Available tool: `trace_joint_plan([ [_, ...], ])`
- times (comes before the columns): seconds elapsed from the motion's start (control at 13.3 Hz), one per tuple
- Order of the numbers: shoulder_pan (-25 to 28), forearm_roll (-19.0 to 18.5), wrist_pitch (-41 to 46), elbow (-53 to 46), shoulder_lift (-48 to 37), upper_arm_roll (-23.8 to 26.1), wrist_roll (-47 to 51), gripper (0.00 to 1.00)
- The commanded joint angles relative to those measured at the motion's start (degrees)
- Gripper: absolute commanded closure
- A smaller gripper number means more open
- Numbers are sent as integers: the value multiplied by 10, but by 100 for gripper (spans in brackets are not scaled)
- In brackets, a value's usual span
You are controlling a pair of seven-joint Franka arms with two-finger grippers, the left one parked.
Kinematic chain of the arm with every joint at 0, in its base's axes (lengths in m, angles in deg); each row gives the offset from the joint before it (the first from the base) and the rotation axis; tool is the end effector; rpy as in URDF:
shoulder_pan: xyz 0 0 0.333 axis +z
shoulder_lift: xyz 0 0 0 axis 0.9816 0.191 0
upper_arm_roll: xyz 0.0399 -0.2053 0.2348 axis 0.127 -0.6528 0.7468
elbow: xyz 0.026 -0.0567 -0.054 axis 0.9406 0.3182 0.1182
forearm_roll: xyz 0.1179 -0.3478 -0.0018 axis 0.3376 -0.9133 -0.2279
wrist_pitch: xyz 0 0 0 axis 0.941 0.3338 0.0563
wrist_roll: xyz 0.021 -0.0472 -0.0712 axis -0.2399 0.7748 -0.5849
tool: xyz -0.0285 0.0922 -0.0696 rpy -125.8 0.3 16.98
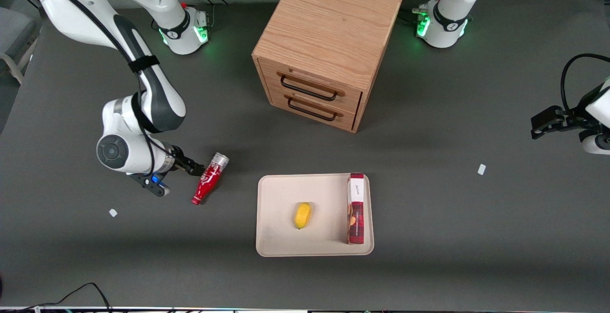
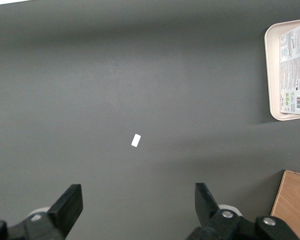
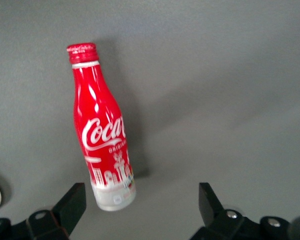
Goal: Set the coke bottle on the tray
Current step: 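Close the right gripper around the bottle's body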
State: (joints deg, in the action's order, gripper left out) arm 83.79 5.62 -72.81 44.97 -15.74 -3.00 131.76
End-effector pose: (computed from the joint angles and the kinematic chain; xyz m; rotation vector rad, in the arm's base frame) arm 0.5810 0.1220 0.2645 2.9559 -0.9516 -0.3223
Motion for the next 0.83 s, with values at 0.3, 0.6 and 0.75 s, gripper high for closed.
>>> trace_joint_plan([
  [0.3, 15, 7, -136, 18, 60, 5, 48, 0],
  [0.6, 15, 7, -195, 28, 93, 7, 47, 34],
  [0.75, 15, 5, -196, 25, 97, 8, 40, 100],
])
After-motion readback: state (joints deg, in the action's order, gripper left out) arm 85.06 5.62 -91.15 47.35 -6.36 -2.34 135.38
